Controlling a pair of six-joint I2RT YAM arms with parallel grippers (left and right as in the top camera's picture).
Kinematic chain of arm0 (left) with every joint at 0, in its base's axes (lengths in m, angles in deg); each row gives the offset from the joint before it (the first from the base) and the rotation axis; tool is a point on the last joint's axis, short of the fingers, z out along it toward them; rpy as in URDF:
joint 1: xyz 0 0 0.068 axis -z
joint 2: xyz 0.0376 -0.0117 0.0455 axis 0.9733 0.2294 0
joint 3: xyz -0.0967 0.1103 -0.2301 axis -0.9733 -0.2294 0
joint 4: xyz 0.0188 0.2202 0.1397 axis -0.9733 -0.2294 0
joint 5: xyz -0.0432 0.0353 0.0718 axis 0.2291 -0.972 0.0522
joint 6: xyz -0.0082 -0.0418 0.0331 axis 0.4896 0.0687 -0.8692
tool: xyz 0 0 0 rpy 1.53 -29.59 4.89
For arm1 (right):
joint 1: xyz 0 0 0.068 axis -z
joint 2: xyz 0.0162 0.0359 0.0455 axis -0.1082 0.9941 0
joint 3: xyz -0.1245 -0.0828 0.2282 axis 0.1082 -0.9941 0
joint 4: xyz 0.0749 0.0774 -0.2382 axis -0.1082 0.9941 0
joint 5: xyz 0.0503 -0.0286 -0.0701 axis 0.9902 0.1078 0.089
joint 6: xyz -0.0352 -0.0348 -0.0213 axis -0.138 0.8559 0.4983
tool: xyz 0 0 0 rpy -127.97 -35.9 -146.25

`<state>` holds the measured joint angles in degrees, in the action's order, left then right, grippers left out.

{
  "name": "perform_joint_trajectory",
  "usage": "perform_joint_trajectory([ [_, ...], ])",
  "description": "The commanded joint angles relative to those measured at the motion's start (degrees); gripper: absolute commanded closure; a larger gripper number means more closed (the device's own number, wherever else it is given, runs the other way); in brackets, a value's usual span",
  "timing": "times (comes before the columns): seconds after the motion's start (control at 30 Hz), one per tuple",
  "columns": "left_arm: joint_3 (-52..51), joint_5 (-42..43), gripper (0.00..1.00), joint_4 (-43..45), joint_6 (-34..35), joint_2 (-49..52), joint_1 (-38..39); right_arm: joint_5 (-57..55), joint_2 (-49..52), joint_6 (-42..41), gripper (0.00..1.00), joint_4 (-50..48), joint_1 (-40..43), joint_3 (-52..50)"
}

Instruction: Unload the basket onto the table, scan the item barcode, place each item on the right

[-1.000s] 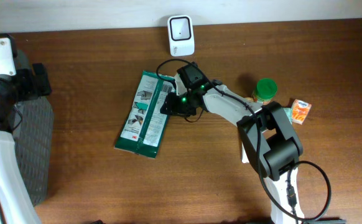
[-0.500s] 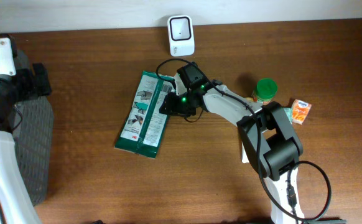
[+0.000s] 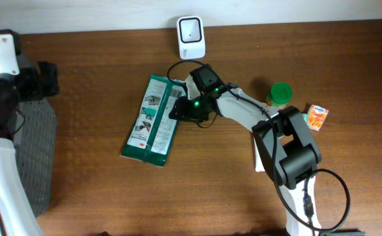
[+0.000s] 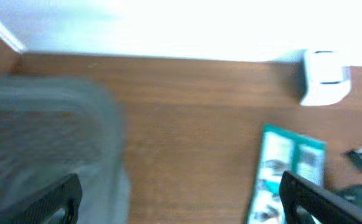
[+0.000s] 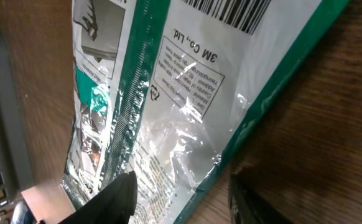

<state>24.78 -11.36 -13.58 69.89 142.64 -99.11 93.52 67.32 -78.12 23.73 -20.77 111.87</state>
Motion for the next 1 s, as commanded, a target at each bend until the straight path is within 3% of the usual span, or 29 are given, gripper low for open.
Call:
perform_joint_trajectory([
  [0.0,0.2,17.3,0.01,1.7,0.1,0.3,0.2,-0.5,1.7,0.9,0.53,0.6,0.4,-1.2],
  [0.1,0.0,15.6,0.02,0.5,0.4,2.6,4.5,-0.1,1.7,0.9,0.53,0.5,0.4,-1.2],
  [0.23,0.0,8.5,0.14,-0.9,1.0,8.3,13.0,-0.1,1.7,1.0,0.53,0.6,0.4,-1.2],
  [0.37,0.0,2.8,0.14,-1.9,1.2,13.8,19.9,-0.1,1.7,0.9,0.53,0.6,0.4,-1.2],
  [0.7,0.0,1.5,0.16,-3.7,1.0,32.2,23.5,-0.1,1.7,0.9,0.52,0.7,0.4,-1.2],
  [0.8,0.0,1.5,0.23,-3.7,-1.3,35.9,23.1,-0.1,1.7,0.9,0.52,1.1,0.4,-1.2],
  [0.9,0.0,1.5,0.44,-4.1,-3.6,39.5,22.3,-0.1,1.7,0.9,0.53,1.5,0.4,-1.2],
  [0.97,-0.1,1.3,0.51,-4.2,-3.6,41.4,21.9,-0.1,1.7,0.7,0.53,1.7,0.4,-1.2],
])
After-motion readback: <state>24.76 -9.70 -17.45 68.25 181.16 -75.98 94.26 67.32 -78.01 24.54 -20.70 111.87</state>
